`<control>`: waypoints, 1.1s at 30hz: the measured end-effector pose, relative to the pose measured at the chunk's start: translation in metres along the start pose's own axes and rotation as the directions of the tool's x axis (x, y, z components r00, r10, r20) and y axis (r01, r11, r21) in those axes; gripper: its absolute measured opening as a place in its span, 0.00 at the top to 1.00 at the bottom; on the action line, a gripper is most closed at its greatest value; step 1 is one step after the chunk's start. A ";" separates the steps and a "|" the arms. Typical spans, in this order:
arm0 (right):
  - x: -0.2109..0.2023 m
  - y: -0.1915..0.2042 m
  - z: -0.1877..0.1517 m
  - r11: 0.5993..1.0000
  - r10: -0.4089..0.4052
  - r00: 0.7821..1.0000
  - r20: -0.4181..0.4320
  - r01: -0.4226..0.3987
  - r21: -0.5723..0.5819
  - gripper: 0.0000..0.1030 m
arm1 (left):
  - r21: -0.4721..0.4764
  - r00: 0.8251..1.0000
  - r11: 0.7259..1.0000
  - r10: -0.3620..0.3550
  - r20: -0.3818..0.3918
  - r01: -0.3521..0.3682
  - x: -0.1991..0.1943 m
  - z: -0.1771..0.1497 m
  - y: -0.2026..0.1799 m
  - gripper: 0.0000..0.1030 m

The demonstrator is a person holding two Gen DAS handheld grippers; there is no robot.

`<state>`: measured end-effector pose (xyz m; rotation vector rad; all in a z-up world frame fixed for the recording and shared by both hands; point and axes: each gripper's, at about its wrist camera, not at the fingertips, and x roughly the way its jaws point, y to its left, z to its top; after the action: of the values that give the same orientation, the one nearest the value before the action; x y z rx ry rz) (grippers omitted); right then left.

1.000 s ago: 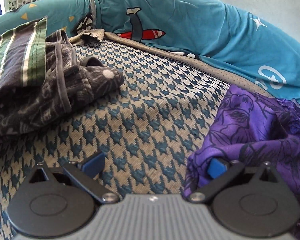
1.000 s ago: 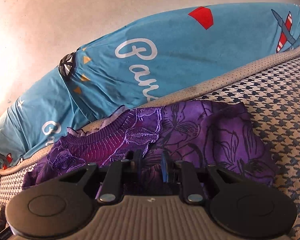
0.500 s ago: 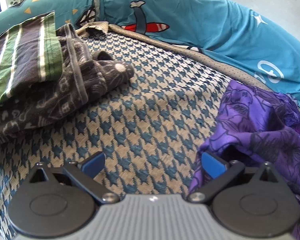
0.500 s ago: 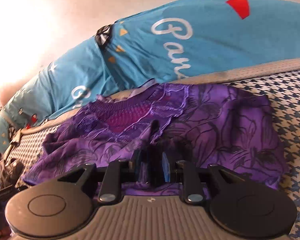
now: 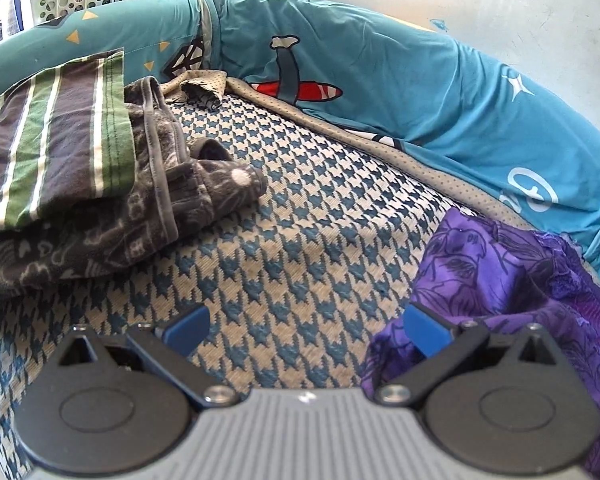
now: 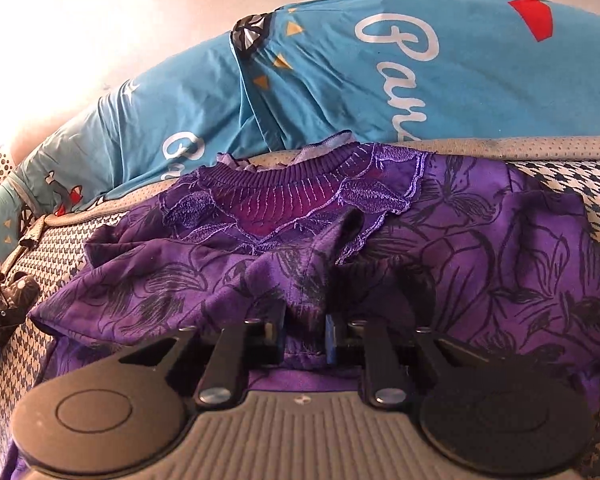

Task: Fold clothes
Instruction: 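Open the right gripper and lift it off the top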

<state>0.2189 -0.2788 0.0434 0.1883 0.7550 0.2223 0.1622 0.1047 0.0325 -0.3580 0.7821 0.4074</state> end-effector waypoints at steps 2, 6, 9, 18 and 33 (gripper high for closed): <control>-0.005 0.002 0.001 1.000 0.003 1.000 0.000 -0.003 -0.007 0.89 | 0.008 1.000 1.000 -0.004 -0.003 0.004 0.001 -0.001 -0.005 0.00; -0.016 0.007 0.003 1.000 0.002 1.000 -0.001 -0.002 0.000 0.90 | 0.012 1.000 1.000 -0.008 -0.005 0.008 0.002 -0.002 -0.010 0.00; -0.029 0.011 0.004 1.000 0.008 1.000 0.009 -0.008 -0.002 0.90 | 0.025 1.000 1.000 -0.007 -0.002 0.007 0.002 -0.003 -0.015 0.00; -0.037 0.016 -0.010 0.995 -0.091 0.991 -0.101 0.088 -0.037 0.90 | 0.047 1.000 0.999 -0.004 -0.008 0.004 0.002 -0.004 -0.024 0.00; -0.061 0.038 -0.009 0.980 -0.164 0.985 0.059 0.170 -0.105 0.66 | 0.095 1.000 0.995 -0.018 0.009 0.017 0.010 -0.004 -0.045 0.00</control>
<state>0.1647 -0.2574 0.0863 0.0252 0.7031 0.0989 0.1876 0.0661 0.0293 -0.2733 0.7853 0.3542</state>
